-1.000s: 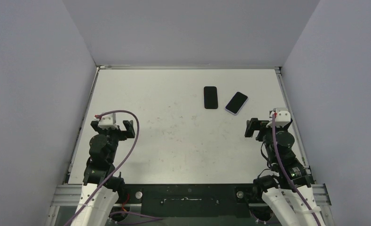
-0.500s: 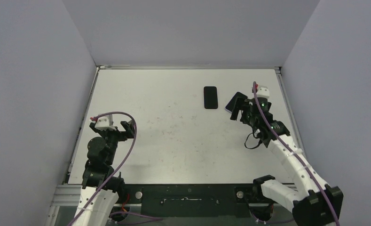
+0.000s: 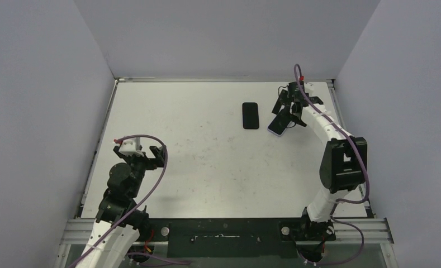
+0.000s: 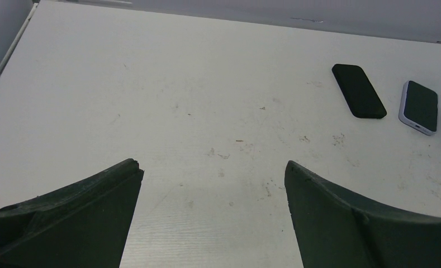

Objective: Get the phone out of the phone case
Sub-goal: Pick up the phone at the center of the board, then remove the phone case from the phone.

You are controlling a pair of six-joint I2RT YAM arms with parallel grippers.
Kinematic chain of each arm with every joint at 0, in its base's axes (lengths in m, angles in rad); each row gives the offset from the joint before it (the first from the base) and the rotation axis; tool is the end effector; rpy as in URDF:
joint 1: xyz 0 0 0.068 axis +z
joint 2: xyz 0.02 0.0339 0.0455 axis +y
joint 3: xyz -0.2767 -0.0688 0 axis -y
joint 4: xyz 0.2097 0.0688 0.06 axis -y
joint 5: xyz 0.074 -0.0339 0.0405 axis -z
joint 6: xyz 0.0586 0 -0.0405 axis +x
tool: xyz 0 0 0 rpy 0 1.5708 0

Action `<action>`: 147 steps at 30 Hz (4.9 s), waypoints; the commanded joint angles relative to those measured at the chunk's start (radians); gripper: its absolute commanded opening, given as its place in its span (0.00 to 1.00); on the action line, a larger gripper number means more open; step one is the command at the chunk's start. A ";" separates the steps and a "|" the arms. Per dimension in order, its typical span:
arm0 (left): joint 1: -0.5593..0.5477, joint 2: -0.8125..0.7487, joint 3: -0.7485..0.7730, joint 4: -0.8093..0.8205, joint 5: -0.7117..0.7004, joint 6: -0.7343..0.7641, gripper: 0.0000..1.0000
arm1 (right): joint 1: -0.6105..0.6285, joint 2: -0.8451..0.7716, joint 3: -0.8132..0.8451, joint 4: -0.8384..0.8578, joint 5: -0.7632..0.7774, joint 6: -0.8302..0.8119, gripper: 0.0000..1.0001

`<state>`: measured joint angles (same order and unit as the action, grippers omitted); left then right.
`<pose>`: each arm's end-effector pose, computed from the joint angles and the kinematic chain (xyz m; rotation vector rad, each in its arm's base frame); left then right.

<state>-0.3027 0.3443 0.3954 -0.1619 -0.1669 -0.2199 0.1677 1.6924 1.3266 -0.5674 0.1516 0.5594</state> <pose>0.0954 -0.0196 0.2630 -0.0562 1.6854 -0.2529 0.3460 0.0496 0.2632 0.5461 2.4318 0.1156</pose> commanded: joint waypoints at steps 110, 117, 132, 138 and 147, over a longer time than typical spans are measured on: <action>-0.096 0.899 0.059 0.793 0.631 -0.768 0.00 | 0.691 -0.123 -0.191 0.666 -0.535 -0.445 0.16; -0.074 0.820 0.039 0.830 0.551 -0.840 0.00 | 0.584 -0.229 -0.279 0.739 -0.603 -0.277 0.81; -0.069 0.736 -0.018 1.097 0.387 -1.137 0.00 | 0.426 -0.422 -0.500 0.841 -0.684 0.032 0.94; -0.069 0.740 0.007 1.141 0.384 -1.203 0.00 | 0.345 -0.429 -0.661 1.164 -0.904 0.218 0.91; -0.086 0.776 0.008 1.246 0.369 -1.277 0.00 | 0.351 -0.359 -0.655 1.387 -1.014 0.321 0.74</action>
<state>-0.3790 1.1198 0.3576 0.8845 0.2314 -1.4311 0.5117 1.2968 0.6434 0.6170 -0.7776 0.8227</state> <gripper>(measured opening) 0.136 0.774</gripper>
